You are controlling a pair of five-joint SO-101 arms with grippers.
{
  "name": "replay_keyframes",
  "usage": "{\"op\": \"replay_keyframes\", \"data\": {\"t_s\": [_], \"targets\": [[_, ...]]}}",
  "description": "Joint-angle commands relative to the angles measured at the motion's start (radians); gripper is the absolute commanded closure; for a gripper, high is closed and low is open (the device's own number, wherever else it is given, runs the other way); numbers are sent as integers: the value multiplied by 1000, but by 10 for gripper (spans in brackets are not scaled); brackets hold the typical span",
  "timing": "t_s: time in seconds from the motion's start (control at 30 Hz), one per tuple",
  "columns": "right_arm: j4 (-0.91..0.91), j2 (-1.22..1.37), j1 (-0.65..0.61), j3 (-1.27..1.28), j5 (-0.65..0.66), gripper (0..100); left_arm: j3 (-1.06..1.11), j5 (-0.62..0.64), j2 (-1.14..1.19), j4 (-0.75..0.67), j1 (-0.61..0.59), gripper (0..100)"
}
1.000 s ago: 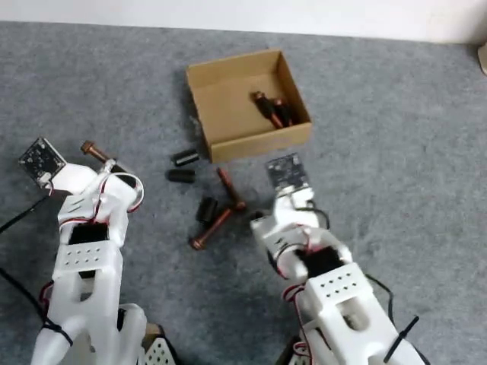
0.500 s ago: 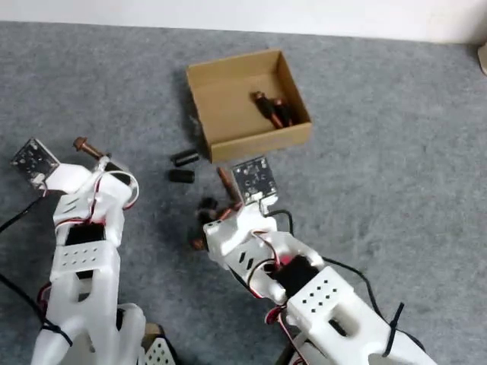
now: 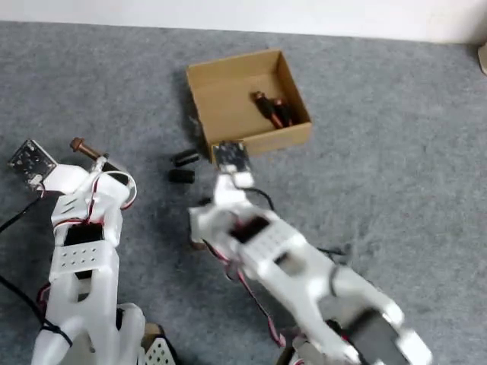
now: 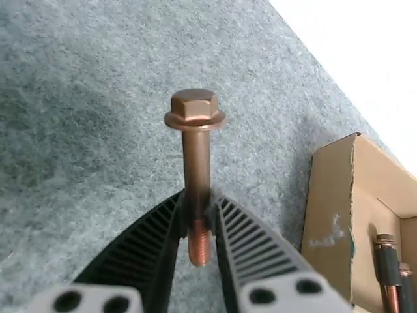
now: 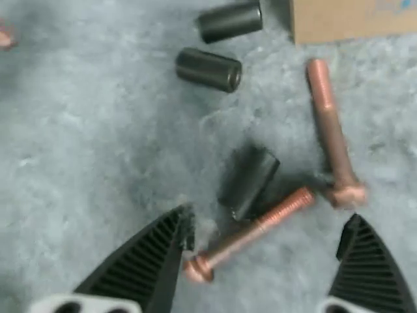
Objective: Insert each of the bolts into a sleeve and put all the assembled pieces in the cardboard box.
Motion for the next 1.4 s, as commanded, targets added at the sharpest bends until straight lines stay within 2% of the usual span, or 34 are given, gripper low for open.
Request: {"op": "replay_keyframes", "data": {"t_s": [0.0,0.17,1.03,1.13,1.27,1.37], "targets": [[67,165,-25,-214,-52,674,-7,0,-12,-31,-16,995],[96,268,-41,-329,-133,674,-8,0,-12,-31,-18,995],[90,452,-5,-317,-137,675,-8,0,-12,-31,-18,995],[90,452,-7,-317,-137,744,-8,0,-12,-31,-18,995],[90,453,-5,-317,-137,988,-10,0,-12,-31,-18,995],[90,453,-5,-315,-137,984,-10,0,-12,-31,-18,995]]}}
